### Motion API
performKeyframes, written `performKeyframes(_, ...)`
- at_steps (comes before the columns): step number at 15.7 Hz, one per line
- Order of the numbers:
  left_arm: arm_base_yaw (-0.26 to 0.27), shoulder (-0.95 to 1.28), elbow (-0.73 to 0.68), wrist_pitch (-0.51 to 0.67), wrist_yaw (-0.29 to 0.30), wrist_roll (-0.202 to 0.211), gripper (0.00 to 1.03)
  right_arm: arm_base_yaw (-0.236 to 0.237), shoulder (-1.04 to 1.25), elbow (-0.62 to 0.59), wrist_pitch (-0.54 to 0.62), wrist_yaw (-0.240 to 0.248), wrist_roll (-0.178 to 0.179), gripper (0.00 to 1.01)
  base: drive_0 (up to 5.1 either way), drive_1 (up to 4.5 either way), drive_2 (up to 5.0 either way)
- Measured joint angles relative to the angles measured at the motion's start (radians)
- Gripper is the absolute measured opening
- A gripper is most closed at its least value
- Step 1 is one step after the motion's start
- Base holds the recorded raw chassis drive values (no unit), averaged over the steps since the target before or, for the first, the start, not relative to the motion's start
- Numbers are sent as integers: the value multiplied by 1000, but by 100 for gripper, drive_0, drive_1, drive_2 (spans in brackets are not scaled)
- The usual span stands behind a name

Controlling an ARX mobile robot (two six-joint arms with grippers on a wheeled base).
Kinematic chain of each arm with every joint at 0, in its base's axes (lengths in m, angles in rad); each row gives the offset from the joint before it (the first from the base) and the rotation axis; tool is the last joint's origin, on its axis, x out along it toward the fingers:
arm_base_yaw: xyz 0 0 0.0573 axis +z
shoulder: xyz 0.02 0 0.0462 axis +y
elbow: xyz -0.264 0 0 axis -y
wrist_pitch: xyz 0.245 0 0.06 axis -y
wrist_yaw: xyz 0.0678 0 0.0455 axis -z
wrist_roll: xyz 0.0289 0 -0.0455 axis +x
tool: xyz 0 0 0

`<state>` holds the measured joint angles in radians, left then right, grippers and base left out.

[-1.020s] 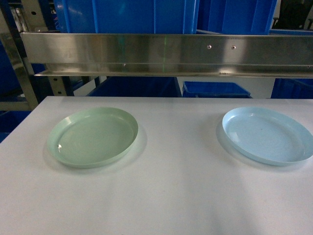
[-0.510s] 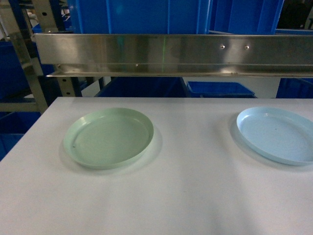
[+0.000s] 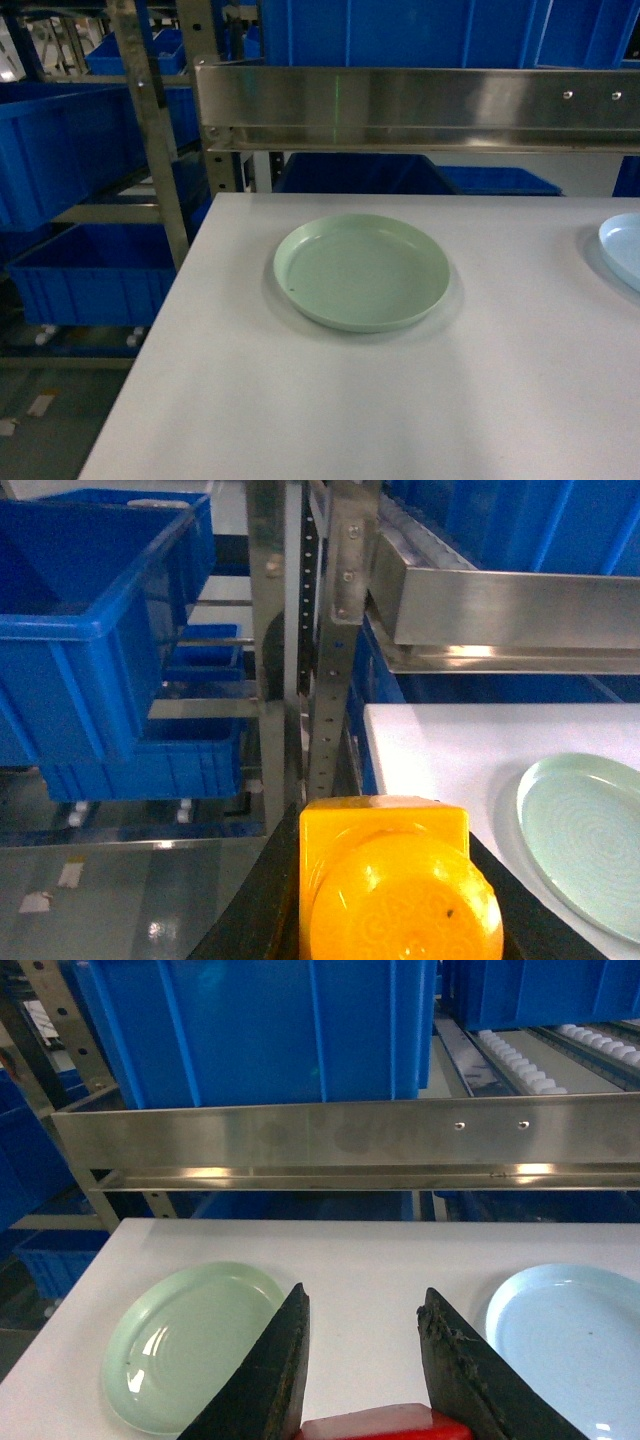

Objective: Sort and place red and yellow blocks in left bins

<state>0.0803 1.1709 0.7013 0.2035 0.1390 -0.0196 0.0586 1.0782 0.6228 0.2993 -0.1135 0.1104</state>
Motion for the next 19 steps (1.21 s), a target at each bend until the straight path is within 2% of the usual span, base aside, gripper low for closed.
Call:
performKeyframes(14,2,-2,0,3,0,0,26,0,0,1,0,-2,0,27,-496,244,244)
performKeyframes(19,0,-2,0,0,0,0,26,0,0,1,0,-2,-1,27,-477,351,147)
